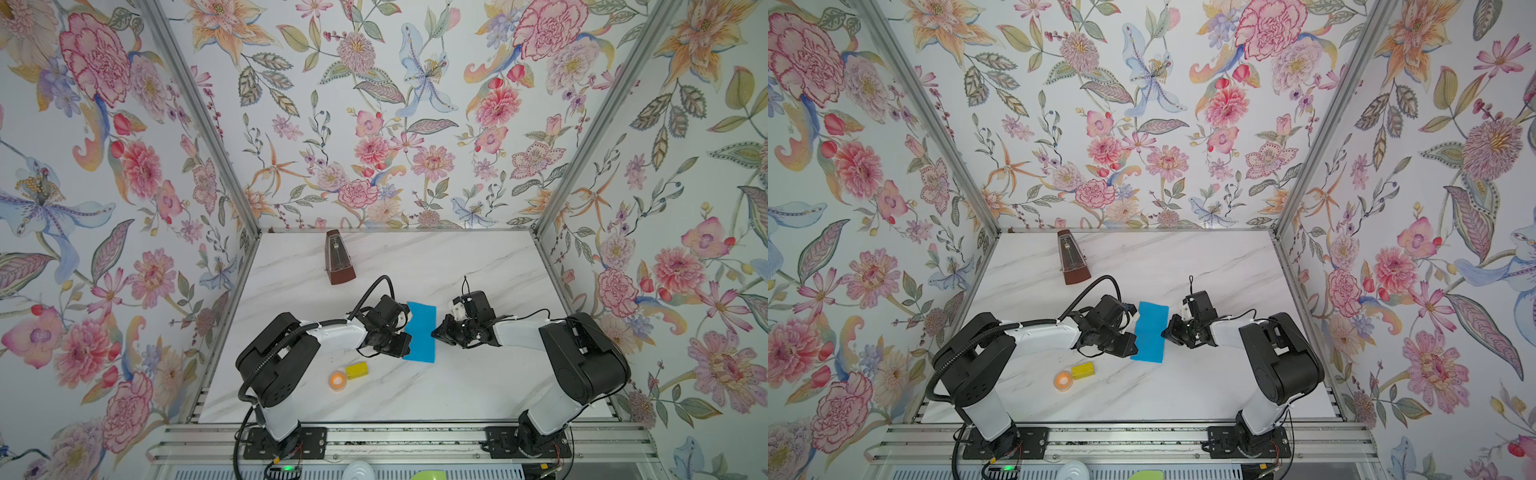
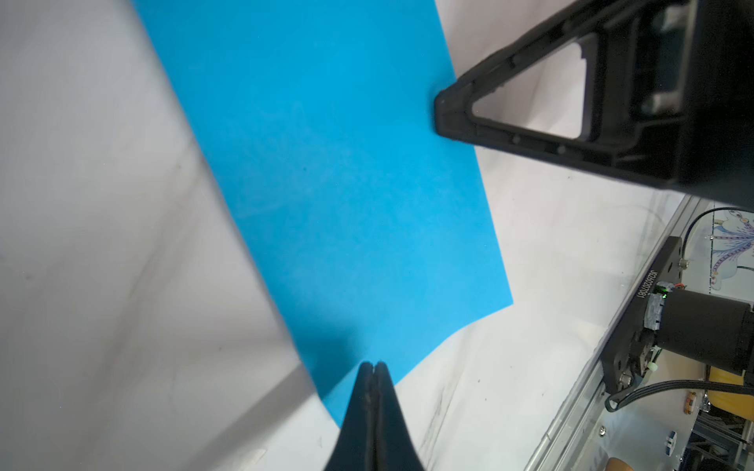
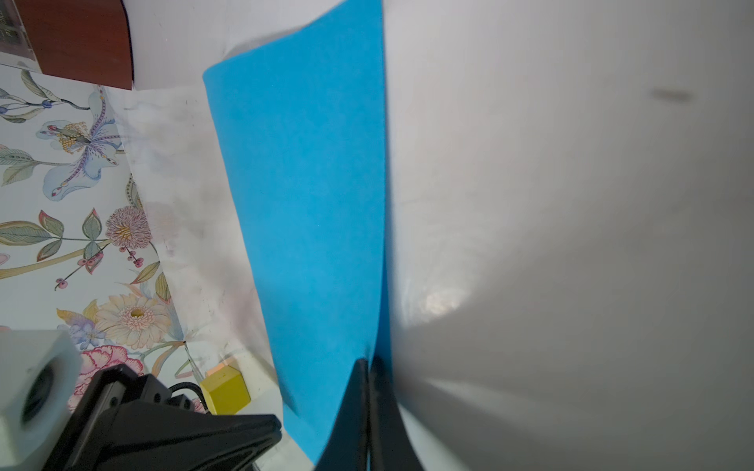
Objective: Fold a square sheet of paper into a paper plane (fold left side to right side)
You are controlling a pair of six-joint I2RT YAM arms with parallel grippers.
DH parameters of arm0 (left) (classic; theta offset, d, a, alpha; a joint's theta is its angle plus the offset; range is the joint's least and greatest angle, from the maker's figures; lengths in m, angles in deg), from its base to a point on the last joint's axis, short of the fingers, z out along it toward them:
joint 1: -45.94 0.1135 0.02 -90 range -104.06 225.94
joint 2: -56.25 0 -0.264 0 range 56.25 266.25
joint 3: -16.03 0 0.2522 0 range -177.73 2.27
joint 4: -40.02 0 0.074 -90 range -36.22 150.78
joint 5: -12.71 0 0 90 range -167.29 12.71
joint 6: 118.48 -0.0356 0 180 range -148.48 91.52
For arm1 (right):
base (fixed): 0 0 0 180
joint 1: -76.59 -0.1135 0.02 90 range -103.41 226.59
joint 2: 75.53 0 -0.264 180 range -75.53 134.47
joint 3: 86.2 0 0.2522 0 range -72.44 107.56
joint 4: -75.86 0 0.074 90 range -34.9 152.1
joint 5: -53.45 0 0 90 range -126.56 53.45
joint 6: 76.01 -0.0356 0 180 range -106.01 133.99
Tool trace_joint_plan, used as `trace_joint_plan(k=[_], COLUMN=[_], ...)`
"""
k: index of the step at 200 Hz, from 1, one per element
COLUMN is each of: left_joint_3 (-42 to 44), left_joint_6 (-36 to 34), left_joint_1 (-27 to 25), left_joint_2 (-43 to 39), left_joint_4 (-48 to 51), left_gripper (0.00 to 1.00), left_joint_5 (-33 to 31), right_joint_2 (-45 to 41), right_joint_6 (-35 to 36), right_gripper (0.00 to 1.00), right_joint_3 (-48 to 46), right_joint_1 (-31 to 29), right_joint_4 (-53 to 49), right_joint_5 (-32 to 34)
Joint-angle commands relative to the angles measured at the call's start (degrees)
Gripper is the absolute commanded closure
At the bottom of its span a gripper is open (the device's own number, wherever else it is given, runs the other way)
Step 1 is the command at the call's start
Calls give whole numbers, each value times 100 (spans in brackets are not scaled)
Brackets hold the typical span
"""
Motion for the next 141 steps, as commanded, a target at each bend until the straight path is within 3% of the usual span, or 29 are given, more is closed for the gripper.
trace_joint_plan(k=[1,102,141], left_joint_3=[190,640,265], left_joint_6=[-196,-683,-1113], left_joint_1=[-23,137,-137], left_joint_2=[87,-530,-1057], left_joint_4=[219,932,740], left_gripper=[100,100,91], left_joint_5=[39,-723,-1142], right_joint_2=[150,297,557], right_joint_6=[127,62,-284], right_gripper=[94,96,98], right_joint_3=[-69,280,690], right_joint_1=[4,-111,-392], right_joint_4=[-714,-1156,-1345], right_joint_5=[317,412,247])
